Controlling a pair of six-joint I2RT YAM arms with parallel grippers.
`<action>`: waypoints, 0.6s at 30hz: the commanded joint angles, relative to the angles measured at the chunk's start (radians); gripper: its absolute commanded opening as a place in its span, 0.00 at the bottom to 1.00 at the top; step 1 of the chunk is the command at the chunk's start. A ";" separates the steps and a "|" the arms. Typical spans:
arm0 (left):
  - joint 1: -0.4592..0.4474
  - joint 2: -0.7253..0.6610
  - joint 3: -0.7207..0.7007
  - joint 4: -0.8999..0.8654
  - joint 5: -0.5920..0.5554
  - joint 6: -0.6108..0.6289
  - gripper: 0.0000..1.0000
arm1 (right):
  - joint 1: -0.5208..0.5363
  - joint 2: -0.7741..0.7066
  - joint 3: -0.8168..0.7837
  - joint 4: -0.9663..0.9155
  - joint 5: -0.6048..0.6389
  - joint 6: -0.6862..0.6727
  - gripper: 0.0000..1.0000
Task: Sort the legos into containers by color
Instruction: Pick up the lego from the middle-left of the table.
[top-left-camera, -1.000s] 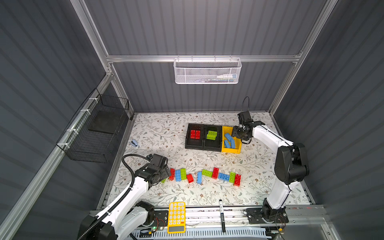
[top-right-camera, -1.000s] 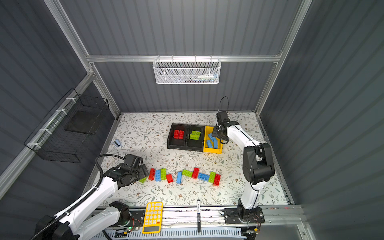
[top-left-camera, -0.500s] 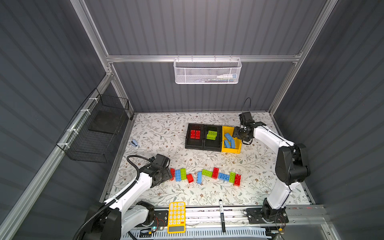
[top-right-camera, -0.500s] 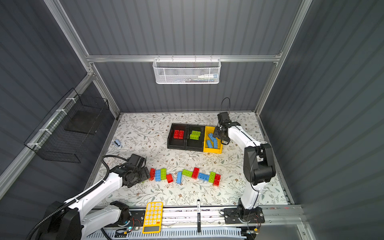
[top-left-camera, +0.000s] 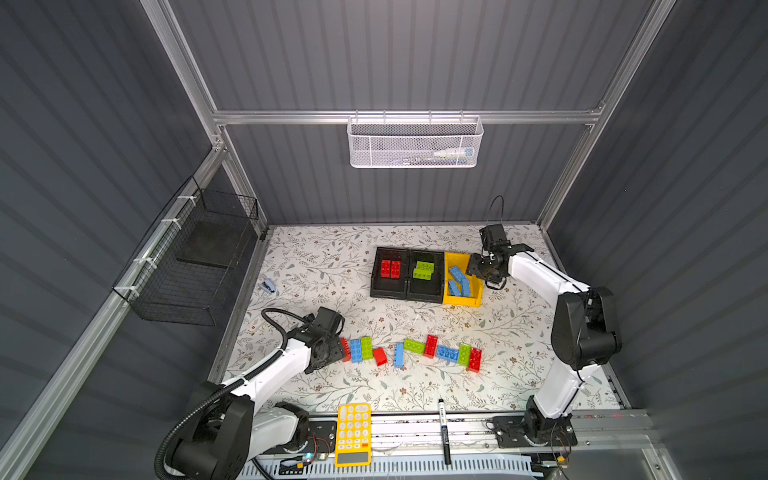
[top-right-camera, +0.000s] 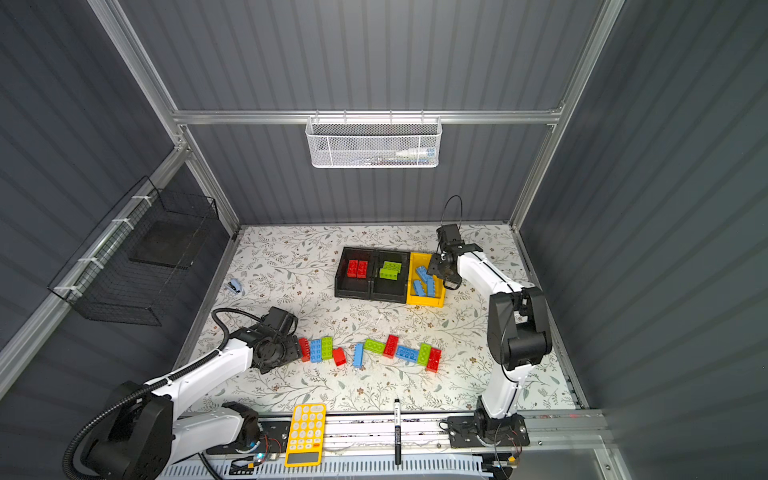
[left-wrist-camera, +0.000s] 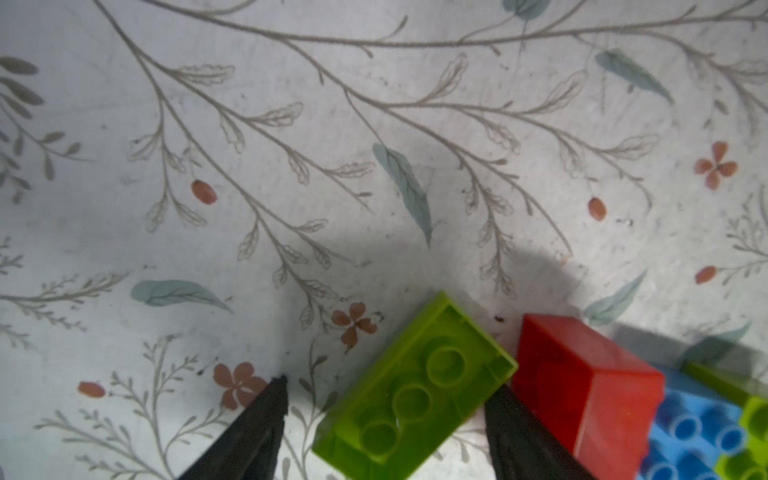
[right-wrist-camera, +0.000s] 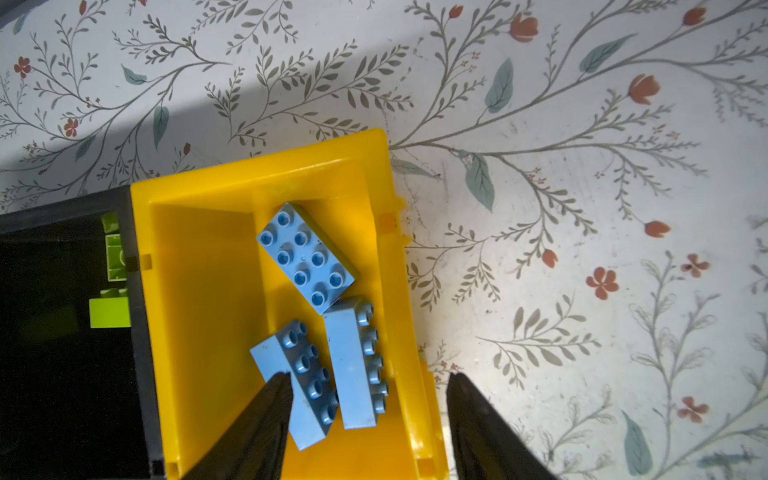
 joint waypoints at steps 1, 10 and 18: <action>-0.005 0.027 -0.005 0.012 0.025 0.000 0.66 | -0.007 -0.024 -0.006 -0.005 0.004 0.007 0.62; -0.005 0.016 0.015 0.005 0.001 0.009 0.42 | -0.009 -0.026 -0.005 -0.011 0.007 0.009 0.61; -0.005 -0.061 0.116 -0.030 -0.034 0.042 0.33 | -0.032 -0.073 -0.051 -0.001 -0.027 0.024 0.61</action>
